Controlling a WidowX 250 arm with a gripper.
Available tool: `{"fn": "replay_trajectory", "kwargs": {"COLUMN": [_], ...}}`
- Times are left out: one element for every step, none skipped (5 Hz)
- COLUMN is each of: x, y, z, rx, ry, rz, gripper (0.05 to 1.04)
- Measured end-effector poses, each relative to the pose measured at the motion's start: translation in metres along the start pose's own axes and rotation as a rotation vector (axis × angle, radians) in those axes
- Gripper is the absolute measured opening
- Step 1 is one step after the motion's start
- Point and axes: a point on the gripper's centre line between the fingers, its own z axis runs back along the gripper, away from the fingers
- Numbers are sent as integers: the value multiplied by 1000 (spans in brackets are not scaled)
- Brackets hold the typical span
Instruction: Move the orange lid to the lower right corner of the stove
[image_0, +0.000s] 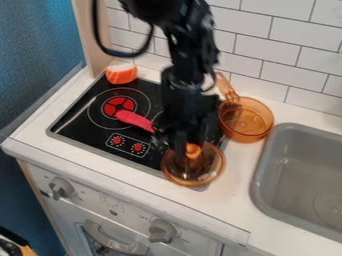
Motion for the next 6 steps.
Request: {"fn": "replay_trajectory", "kwargs": {"x": [-4,-5,-4,-4,4,7], "y": [-4,-8,-11,-13,-16,-13], "z": [-15,-22,-23,-23,-25,-26], "rx": [3,-1,-7,-12,-23,-19], "ry": [-1,0,1,0,-14,-12], "rz": [-10,-4,-1,15,49,69], "gripper": [370,370,370,444,749,989]}}
